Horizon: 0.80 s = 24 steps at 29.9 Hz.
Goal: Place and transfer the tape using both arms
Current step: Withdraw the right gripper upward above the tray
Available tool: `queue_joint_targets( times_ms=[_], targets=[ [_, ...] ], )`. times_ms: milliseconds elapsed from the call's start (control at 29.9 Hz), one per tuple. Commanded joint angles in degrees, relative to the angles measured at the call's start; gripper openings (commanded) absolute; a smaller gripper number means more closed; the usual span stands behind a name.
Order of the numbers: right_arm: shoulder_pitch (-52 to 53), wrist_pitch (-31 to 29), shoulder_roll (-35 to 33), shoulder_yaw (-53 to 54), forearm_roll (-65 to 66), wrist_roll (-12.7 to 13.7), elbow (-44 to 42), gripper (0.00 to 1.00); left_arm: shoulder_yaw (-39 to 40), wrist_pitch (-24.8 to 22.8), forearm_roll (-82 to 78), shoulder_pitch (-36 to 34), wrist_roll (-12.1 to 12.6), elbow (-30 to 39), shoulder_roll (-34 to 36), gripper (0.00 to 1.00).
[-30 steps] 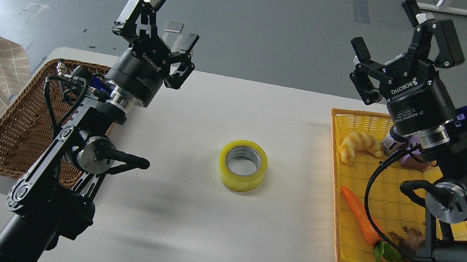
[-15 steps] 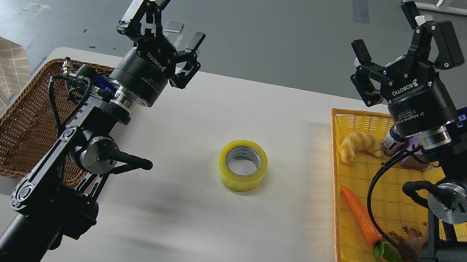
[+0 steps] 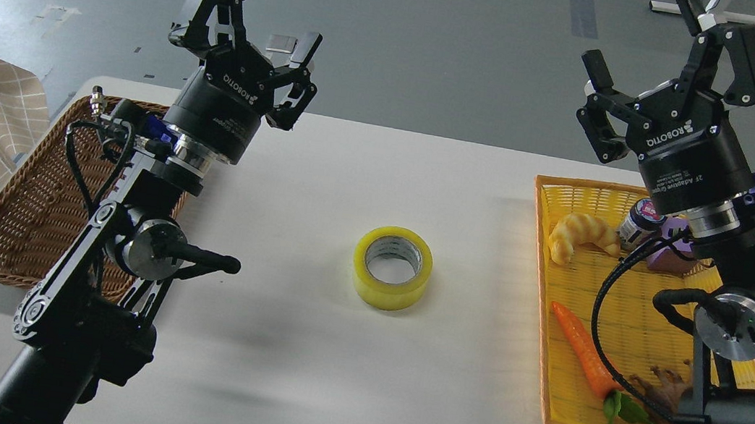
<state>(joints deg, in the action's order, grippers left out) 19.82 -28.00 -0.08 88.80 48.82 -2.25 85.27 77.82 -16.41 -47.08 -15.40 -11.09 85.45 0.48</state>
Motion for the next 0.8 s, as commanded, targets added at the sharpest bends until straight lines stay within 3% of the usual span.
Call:
queue_joint_targets(
  times_ms=[0, 434, 635, 768],
  targets=[
    [0.13, 0.0, 0.08, 0.32, -0.31, 0.14, -0.02, 1.0, 0.05, -0.55, 0.67, 0.02, 0.19, 0.07, -0.48, 0.98],
    [-0.22, 0.0, 0.08, 0.76, -0.31, 0.32, -0.28, 1.0, -0.92, -0.38, -2.4, -0.95, -0.78, 0.5, -0.48, 0.98],
    [0.13, 0.0, 0.08, 0.84, -0.31, 0.23, -0.28, 1.0, -1.09, 1.91, -18.46, -2.0, -2.0, 0.15, 0.31, 0.98],
    [0.13, 0.0, 0.08, 0.84, -0.31, 0.23, 0.07, 1.0, -7.74, 3.31, -32.08, -2.18, -2.88, 0.24, 0.57, 0.98]
  ],
)
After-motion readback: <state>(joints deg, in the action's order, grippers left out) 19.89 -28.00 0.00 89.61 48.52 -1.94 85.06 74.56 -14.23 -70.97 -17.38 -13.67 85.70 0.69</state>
